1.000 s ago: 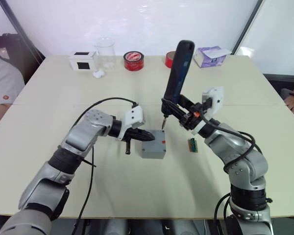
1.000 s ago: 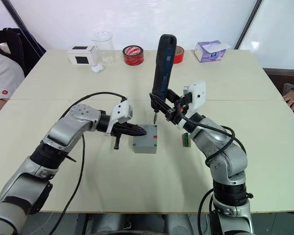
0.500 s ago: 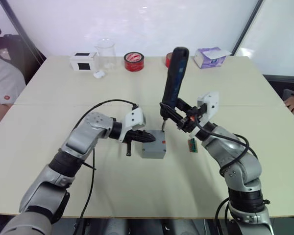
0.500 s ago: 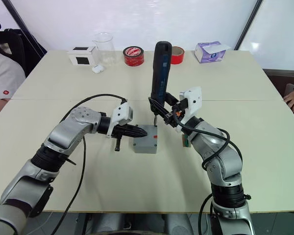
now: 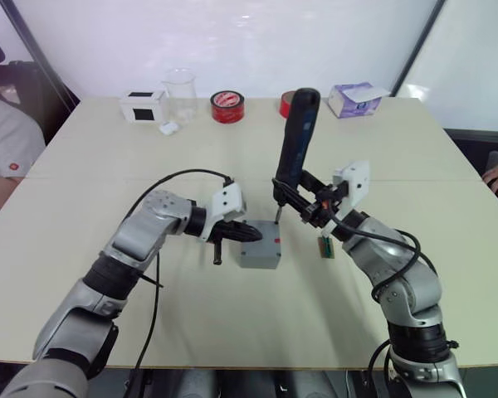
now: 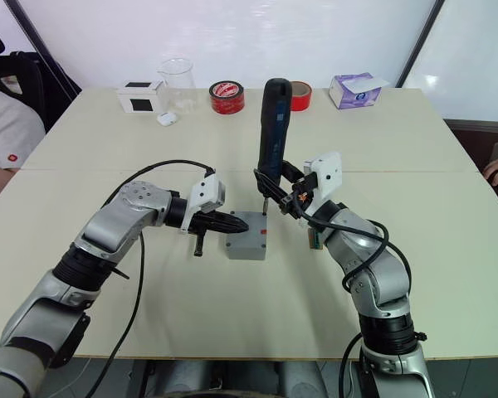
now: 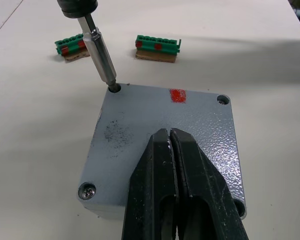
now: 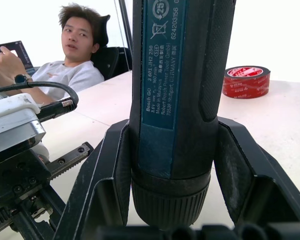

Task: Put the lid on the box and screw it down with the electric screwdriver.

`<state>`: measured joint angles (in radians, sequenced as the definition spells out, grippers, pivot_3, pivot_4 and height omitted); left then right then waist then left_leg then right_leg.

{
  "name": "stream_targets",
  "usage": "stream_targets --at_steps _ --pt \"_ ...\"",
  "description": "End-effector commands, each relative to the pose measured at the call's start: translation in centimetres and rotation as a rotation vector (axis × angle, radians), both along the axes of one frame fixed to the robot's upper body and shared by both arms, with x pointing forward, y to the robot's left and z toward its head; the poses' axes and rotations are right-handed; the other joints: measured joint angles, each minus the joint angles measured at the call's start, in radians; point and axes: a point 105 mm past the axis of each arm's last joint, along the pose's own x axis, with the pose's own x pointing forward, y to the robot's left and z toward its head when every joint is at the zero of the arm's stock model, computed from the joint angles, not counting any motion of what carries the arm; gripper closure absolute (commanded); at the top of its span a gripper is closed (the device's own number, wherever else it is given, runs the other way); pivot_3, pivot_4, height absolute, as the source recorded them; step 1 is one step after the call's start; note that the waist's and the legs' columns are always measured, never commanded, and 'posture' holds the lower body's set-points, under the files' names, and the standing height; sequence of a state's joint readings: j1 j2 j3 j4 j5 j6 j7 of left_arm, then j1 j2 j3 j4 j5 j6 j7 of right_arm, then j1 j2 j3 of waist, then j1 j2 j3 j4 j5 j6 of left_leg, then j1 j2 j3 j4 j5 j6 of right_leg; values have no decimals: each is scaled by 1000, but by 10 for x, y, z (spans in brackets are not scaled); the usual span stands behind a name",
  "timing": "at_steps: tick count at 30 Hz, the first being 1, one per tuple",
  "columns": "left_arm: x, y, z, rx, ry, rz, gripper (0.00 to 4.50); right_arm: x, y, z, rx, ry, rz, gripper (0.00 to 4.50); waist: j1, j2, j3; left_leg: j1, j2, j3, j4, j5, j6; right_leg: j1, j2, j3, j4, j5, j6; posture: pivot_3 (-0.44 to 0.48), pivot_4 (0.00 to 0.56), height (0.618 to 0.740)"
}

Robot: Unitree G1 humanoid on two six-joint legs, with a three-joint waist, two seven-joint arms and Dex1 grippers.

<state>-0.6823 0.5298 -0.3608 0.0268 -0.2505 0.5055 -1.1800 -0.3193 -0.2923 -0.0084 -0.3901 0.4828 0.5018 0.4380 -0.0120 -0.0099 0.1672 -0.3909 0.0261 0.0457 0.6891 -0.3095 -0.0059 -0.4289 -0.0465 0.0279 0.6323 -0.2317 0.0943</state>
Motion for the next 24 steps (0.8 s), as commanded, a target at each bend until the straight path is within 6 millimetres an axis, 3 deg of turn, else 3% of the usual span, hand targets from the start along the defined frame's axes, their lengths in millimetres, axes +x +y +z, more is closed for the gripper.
stream_targets --at_steps 1,7,24 --pt "1 3 -6 29 8 10 4500 -1 -2 -13 -49 25 -14 2721 0 0 0 0 0 0 0 0 0 0 0 0 0 0 0 0 150 740" --pt "-1 4 -9 32 12 10 4500 2 3 -35 -108 86 -28 2721 0 -2 -5 2 0 0 0 0 0 2 0 0 0 0 0 0 150 740" --pt "-1 2 -10 26 16 19 4500 0 5 -56 -71 116 -50 2721 -1 -5 -12 5 0 0 0 0 0 5 0 0 0 -1 -2 0 150 740"
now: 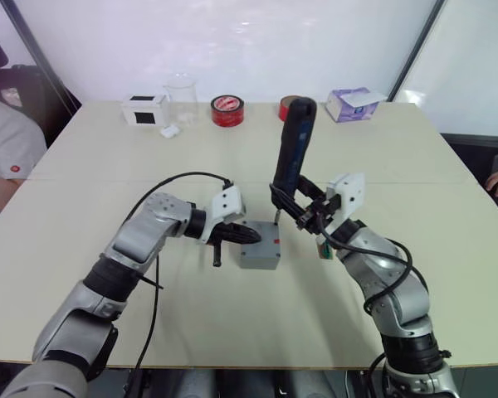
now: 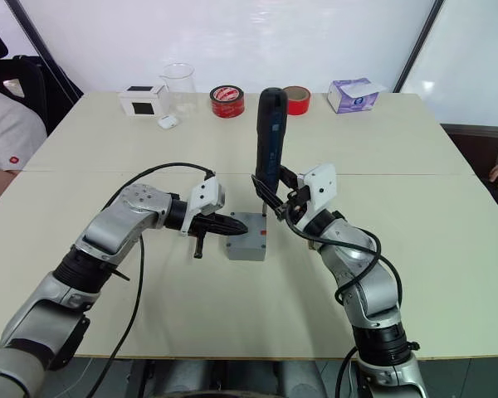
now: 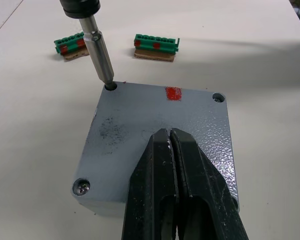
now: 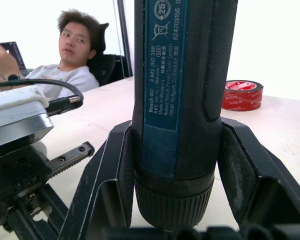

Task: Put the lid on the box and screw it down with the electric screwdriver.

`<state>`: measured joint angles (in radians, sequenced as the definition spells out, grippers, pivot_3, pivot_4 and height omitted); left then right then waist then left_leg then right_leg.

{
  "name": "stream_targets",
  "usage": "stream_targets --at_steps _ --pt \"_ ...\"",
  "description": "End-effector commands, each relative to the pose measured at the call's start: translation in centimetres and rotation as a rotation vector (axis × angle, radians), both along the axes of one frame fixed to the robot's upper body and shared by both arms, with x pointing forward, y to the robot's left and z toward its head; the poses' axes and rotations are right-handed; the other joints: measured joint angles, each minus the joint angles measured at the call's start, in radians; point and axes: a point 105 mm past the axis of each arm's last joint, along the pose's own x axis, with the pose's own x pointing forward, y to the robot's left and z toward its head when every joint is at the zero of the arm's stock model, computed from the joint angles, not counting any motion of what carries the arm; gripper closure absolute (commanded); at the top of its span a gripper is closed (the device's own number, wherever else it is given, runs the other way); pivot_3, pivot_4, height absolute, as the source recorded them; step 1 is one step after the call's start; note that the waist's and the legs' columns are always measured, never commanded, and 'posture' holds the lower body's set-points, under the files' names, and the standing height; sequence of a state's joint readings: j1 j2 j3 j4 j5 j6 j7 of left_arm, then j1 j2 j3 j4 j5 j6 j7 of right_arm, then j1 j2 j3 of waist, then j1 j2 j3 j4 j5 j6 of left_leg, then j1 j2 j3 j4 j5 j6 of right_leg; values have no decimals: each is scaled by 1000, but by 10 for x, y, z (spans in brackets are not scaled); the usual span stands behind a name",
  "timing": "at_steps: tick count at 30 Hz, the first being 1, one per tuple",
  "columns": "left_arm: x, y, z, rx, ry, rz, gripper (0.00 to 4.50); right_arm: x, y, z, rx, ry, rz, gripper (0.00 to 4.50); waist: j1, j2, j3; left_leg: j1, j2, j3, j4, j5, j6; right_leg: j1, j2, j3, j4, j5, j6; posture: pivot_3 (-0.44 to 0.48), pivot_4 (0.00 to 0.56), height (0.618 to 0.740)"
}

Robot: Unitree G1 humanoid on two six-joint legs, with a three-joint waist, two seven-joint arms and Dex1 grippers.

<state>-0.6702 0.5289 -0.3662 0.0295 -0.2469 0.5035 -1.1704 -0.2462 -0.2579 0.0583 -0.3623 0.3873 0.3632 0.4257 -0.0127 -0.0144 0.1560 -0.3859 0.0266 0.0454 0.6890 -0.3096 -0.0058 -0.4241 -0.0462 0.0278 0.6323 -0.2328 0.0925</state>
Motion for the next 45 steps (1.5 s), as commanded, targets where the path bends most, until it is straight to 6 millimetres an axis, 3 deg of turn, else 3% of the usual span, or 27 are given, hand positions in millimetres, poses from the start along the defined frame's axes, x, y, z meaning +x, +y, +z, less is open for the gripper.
stream_targets --at_steps 1,19,23,29,31,34,36,38,42,45 --pt "-1 1 -5 21 8 9 4500 4 -1 -39 -43 156 -18 2721 0 -1 -1 0 0 0 0 0 0 0 0 0 0 0 0 0 150 740" --pt "-3 0 -5 17 13 12 4500 5 -2 -34 -29 152 -9 2721 0 -3 -4 2 0 -3 -1 0 0 1 0 0 0 -1 -2 0 150 740" --pt "-2 0 -6 10 21 21 4500 6 -1 1 -52 34 24 2721 -1 -3 -4 2 0 -3 -1 0 0 1 0 0 0 -1 -2 0 150 740" --pt "-5 0 2 -63 52 50 4500 3 -10 85 33 -109 45 2721 0 0 -1 -2 1 -3 -1 0 0 -2 0 0 0 -1 -2 0 150 740" --pt "-4 -1 11 -135 84 77 4500 9 -24 107 96 -82 -8 2721 1 0 0 -4 1 -3 -1 0 0 -5 0 0 0 0 1 0 150 740" --pt "-5 0 29 -248 136 94 4500 10 -40 116 92 87 41 2721 3 1 3 -6 1 -4 -1 0 0 -5 -1 0 0 1 1 0 150 740" --pt "-8 6 39 -283 155 97 4500 10 -60 116 70 199 31 2721 2 1 3 -6 3 -5 -2 0 0 -5 -1 -1 -2 1 1 0 150 740" --pt "-16 14 44 -274 157 78 4500 12 -88 98 -4 375 -45 2721 0 1 4 -6 3 -5 -4 0 1 -5 -2 -1 -4 1 1 0 150 740" --pt "-44 26 48 -185 137 -20 4500 -2 -150 33 -191 816 -231 2721 3 1 4 -7 3 -4 -6 -1 2 -6 -2 -1 -5 -2 -3 0 150 740" --pt "-57 26 48 -149 131 -72 4500 -12 -173 8 -164 990 -260 2721 1 1 4 -7 3 -3 -7 -2 4 -7 -3 -1 -5 -4 -6 0 150 740"
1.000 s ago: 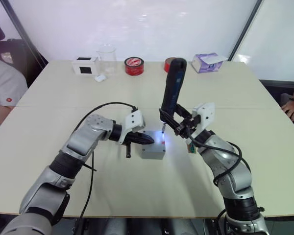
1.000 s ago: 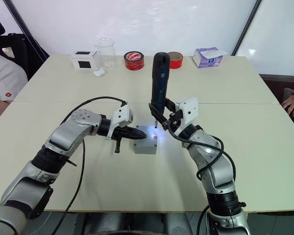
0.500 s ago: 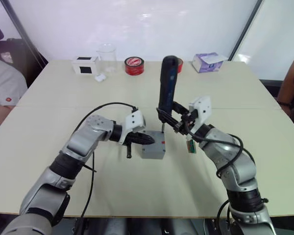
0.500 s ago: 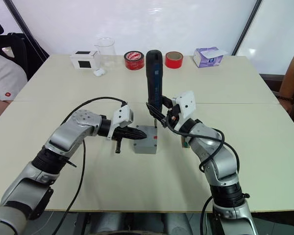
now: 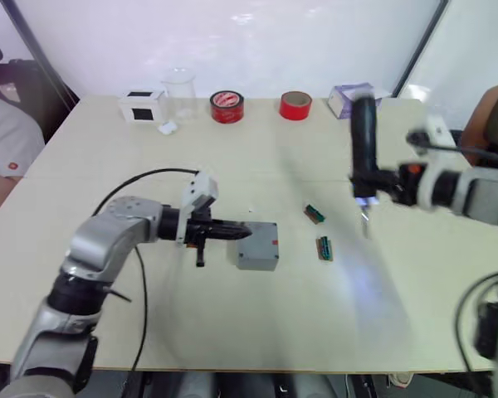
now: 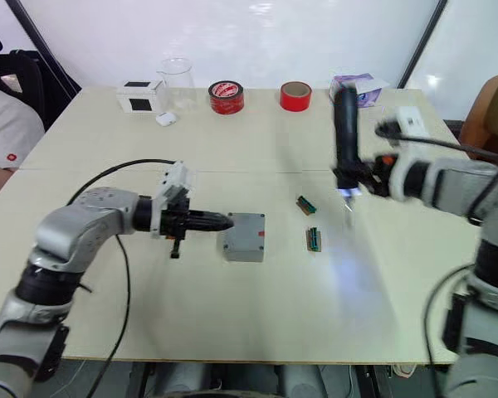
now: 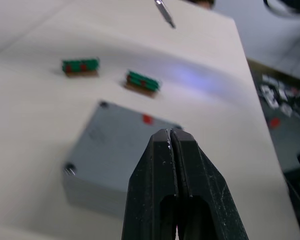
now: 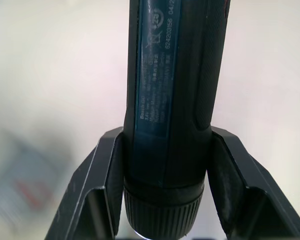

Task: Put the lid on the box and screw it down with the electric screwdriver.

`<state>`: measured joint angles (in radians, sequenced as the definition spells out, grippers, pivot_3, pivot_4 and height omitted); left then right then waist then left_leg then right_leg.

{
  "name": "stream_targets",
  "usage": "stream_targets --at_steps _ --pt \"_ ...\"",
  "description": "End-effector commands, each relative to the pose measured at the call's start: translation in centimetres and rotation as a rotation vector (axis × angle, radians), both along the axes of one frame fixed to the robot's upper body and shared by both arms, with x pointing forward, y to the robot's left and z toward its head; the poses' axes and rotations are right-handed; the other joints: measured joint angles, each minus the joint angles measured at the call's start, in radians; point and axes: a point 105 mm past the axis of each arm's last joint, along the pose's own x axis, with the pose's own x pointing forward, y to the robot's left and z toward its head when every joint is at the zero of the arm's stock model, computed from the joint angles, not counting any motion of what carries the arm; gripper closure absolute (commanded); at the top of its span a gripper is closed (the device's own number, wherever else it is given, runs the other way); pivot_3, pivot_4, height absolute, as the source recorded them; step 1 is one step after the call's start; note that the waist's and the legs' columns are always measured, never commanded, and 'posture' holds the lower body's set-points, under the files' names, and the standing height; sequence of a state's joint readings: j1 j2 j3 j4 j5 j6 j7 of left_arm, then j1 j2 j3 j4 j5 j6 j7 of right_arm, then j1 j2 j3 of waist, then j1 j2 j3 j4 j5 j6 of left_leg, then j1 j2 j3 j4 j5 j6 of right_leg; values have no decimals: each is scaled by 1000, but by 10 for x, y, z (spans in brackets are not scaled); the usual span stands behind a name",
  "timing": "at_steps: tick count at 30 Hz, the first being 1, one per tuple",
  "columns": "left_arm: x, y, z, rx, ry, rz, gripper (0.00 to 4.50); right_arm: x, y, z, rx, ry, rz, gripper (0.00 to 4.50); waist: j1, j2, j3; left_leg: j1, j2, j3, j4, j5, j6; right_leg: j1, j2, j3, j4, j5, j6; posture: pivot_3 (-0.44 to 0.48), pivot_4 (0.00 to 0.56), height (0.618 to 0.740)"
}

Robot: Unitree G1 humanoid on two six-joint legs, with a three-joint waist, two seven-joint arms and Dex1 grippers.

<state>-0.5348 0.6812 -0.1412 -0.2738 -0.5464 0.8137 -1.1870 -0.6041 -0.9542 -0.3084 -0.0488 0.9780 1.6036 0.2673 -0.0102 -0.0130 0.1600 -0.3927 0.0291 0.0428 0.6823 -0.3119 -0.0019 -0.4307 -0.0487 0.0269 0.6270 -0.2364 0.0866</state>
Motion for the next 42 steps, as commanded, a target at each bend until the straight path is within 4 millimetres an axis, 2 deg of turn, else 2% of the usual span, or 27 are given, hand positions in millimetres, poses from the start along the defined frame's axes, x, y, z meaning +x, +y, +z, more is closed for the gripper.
stream_targets --at_steps 1,4,12,17,19,20,22,24,28,31,33,36,38,42 --pt "-21 -10 13 -5 -50 -119 4500 -9 -9 -11 72 99 -6 2721 -7 1 1 0 -2 1 0 0 0 0 0 1 0 0 0 0 150 740" --pt "-26 -13 13 -6 -53 -141 4500 -10 -16 -31 109 192 -52 2721 -13 2 2 2 -2 4 0 0 0 -1 3 5 0 0 1 0 150 740" --pt "-29 -15 5 8 -36 -128 4500 -1 -20 -47 110 271 -105 2721 -6 3 3 2 -1 4 0 0 0 -2 5 6 2 1 4 0 150 740" --pt "-21 -10 2 17 -28 -66 4500 -1 -22 -55 72 298 -114 2721 -3 3 3 1 -1 4 1 0 0 -2 4 6 2 1 4 0 150 740" --pt "-16 -6 1 18 -22 -36 4500 -1 -25 -57 56 304 -125 1689 -3 3 3 1 -2 4 1 0 0 -2 4 6 2 1 4 0 150 740" --pt "-13 -3 1 19 -20 -16 4500 -1 -25 -58 50 305 -127 1466 -3 3 3 1 -2 4 1 0 0 -2 4 6 2 1 4 0 150 740" --pt "-8 3 0 14 -14 18 4500 -1 -26 -57 33 289 -126 660 -3 2 3 1 -2 4 1 0 0 -2 4 6 2 1 4 0 150 740" --pt "-4 8 3 -10 -3 58 4500 1 -26 -56 18 246 -104 50 -3 2 3 1 -2 4 1 0 0 -2 4 6 2 1 4 0 150 740" --pt "10 27 9 -48 22 207 4500 3 -26 -34 -30 77 -18 50 -2 2 3 1 -1 4 1 0 0 -2 3 5 2 1 5 0 150 740" --pt "1 45 7 -83 111 263 4500 11 -14 11 61 -204 34 50 -11 3 3 1 -1 4 1 0 0 -3 3 6 2 1 5 0 150 740" --pt "-4 50 5 -139 176 314 4500 1 -3 32 101 -342 93 50 -11 3 3 1 0 4 0 0 1 -3 4 6 2 1 5 0 150 740" --pt "-18 53 0 -176 243 337 4500 -19 13 38 129 -412 174 50 -2 1 4 1 2 1 0 0 1 -3 6 4 3 1 5 0 150 740" --pt "-32 54 -10 -168 303 352 4500 -41 32 30 134 -440 269 50 1 0 4 1 3 -1 0 0 1 -2 6 1 3 1 5 0 150 740" --pt "-61 49 -37 -34 369 298 4500 -105 73 -20 191 -226 540 50 3 0 4 1 2 -2 0 0 0 0 2 0 2 1 5 0 150 740"
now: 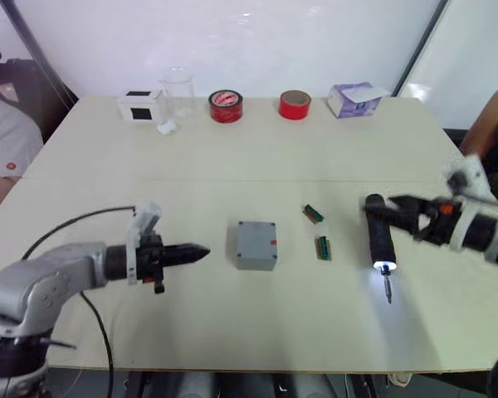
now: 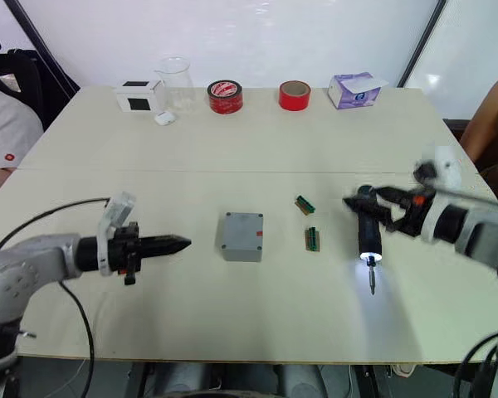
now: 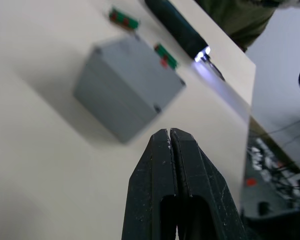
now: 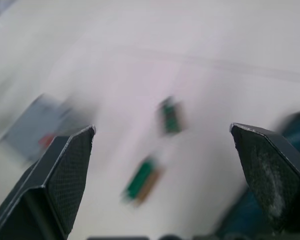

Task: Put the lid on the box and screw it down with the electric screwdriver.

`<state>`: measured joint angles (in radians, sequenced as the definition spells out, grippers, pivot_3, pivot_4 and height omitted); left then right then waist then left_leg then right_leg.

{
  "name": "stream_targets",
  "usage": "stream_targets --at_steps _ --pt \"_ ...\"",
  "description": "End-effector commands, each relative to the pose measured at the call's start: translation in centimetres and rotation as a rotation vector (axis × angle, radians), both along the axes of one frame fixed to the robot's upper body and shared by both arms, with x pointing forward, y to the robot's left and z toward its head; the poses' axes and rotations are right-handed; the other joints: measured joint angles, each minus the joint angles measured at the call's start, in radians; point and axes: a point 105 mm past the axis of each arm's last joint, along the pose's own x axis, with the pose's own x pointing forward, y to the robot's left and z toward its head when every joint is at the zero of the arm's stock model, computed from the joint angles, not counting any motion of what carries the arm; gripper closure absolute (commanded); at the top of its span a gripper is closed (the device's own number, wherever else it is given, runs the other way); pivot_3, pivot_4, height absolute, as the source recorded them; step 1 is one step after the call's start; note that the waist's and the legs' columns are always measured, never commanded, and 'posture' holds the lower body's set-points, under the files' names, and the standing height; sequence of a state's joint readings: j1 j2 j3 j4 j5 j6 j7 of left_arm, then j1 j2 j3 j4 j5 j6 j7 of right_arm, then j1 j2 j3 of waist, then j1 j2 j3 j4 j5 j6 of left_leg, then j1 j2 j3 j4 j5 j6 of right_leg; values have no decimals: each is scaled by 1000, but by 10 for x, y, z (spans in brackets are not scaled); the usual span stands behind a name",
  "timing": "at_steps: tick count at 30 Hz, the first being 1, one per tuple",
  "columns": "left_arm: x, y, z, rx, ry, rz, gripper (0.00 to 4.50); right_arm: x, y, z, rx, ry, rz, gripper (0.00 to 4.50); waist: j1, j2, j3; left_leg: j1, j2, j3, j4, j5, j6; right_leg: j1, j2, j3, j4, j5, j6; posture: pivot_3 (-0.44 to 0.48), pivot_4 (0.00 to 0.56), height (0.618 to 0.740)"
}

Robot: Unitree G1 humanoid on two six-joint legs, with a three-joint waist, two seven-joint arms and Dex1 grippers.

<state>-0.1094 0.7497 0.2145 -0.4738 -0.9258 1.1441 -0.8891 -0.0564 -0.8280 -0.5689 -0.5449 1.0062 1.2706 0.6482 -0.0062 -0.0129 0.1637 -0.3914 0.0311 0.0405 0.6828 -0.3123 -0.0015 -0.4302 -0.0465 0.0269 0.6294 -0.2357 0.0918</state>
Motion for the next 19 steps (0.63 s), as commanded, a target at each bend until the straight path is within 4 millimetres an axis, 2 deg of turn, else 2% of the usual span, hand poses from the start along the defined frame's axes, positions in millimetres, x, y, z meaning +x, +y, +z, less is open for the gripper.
stream_targets --at_steps 1,3,7,19 --pt "-22 -9 -7 66 8 -99 4500 -48 34 -18 -10 78 243 50 -2 0 0 1 0 0 0 0 0 1 0 0 0 0 0 0 150 740" --pt "-30 -13 -12 67 30 -135 4500 -64 40 -35 -28 146 294 50 -4 0 0 2 -1 2 1 0 0 2 -1 1 -1 -2 -4 0 150 740" --pt "-45 -17 -24 96 55 -192 4500 -77 40 -55 -59 195 308 50 -8 -3 1 6 0 4 2 0 -1 4 -1 1 -1 -2 -5 0 150 740" --pt "-45 -16 -25 72 67 -196 4500 -77 40 -61 -35 186 304 50 -4 -3 1 6 0 3 2 0 -1 3 0 1 0 -3 -6 0 150 740"
